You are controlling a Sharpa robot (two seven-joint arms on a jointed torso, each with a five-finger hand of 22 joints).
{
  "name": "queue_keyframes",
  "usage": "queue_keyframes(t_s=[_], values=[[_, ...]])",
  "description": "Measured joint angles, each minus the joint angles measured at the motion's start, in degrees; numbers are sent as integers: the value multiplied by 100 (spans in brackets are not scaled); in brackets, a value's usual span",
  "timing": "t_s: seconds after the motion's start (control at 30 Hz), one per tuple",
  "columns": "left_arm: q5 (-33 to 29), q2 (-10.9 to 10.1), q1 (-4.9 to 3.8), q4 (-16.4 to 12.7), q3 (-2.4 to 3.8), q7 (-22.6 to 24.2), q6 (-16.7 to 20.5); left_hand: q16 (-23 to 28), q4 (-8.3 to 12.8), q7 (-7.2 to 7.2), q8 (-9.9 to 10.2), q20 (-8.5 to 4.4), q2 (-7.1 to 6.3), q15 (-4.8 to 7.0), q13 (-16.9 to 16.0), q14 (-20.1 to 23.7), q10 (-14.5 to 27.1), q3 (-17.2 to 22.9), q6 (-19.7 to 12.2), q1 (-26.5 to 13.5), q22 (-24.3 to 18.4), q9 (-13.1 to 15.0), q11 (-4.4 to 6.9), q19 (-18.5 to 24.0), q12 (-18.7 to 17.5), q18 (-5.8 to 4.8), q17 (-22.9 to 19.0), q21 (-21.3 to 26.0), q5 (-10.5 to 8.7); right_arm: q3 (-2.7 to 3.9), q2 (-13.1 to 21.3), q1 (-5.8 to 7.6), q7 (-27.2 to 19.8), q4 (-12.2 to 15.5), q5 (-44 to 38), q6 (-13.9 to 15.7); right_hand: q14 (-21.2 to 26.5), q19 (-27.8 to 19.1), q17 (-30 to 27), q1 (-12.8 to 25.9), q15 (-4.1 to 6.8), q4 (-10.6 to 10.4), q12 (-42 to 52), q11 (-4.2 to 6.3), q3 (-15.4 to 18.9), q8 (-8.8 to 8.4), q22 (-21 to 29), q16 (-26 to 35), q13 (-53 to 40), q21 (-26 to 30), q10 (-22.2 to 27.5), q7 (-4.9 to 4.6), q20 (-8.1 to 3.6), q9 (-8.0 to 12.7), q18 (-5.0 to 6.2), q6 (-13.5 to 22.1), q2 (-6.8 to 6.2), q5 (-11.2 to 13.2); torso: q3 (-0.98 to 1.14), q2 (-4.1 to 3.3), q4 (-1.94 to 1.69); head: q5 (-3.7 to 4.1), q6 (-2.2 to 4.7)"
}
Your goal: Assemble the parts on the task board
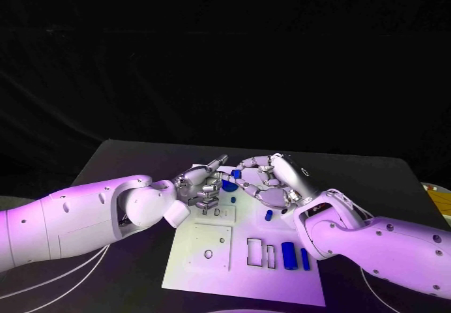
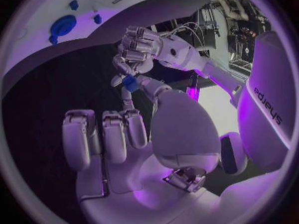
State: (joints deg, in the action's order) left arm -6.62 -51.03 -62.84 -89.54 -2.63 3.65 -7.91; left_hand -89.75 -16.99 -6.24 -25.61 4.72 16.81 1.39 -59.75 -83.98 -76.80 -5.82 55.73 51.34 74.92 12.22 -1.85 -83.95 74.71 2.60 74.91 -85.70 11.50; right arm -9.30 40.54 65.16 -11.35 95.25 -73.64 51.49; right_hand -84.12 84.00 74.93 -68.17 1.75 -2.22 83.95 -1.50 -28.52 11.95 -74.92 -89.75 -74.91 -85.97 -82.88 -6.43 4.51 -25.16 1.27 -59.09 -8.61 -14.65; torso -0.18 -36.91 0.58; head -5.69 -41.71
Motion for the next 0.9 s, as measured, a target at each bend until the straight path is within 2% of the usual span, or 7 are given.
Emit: queue_keyframes(t_s=[0.17,0.27,0.37,0.5,0.7,0.77,0.9], values=[[9,-2,0,0,0,-3,2,0,1,-3,20,0,0,4,-11,4,-9,1,-29,0,0,30,-9,0,0,0,0,0,0,0,-15,-5,5,-7,1,0,0,0,0,0,0,0,0,0,0,0,0,0,0,0,0,0,0,0,0,0,0,1,-2,0,0,-8,-2],[12,1,0,-4,0,-5,7,0,15,-91,220,0,0,4,-18,4,-42,15,-284,0,0,31,-41,0,0,-1,0,0,0,0,-22,-11,5,14,3,6,0,0,-1,0,0,0,0,0,0,0,1,0,0,0,0,1,0,-1,0,0,0,2,-2,0,-2,-11,4],[14,4,0,-6,0,-11,17,0,16,-197,439,2,0,-85,-18,0,-8,15,-530,0,0,-4,-139,-1,-23,0,0,0,0,0,-25,-18,-9,51,6,19,0,0,-1,0,0,1,0,0,1,0,1,0,0,0,0,1,0,-2,0,1,0,3,-2,0,-3,-14,8],[16,6,0,-6,0,-23,30,0,16,-297,599,55,0,-132,-27,15,-9,15,-648,0,0,-50,-195,-6,-34,0,0,0,0,0,-23,-25,-40,92,14,52,0,0,-1,0,0,2,0,0,2,-2,1,0,0,0,0,1,0,-3,0,1,0,4,-1,-1,-3,-21,9],[18,25,0,-6,0,-43,38,0,15,-297,600,55,0,-136,-40,10,-9,15,-648,0,-1,-51,-195,-7,-34,1,0,0,0,0,-54,-31,-86,84,29,87,0,0,-1,1,0,-10,0,0,-10,-8,1,0,0,0,0,1,0,-6,0,1,-1,5,0,-1,0,-32,3],[18,31,0,-9,0,-49,38,0,16,-295,600,92,0,-152,-52,-5,-9,15,-646,0,-1,-51,-195,-9,-34,1,0,0,0,0,-77,-32,-92,51,36,88,0,0,-1,1,0,-10,0,0,-10,-12,2,0,0,0,0,1,0,-8,0,1,-1,6,-1,-1,3,-33,1],[18,39,0,-14,0,-53,33,0,16,-248,600,93,0,-152,-91,-5,-9,15,-515,0,-1,-32,-195,-10,-34,1,0,0,0,0,-129,-34,-92,-41,49,87,0,0,-1,1,0,-10,0,0,-10,-7,2,0,0,0,0,2,0,-9,0,1,-1,-11,-1,-1,3,-36,-3]])
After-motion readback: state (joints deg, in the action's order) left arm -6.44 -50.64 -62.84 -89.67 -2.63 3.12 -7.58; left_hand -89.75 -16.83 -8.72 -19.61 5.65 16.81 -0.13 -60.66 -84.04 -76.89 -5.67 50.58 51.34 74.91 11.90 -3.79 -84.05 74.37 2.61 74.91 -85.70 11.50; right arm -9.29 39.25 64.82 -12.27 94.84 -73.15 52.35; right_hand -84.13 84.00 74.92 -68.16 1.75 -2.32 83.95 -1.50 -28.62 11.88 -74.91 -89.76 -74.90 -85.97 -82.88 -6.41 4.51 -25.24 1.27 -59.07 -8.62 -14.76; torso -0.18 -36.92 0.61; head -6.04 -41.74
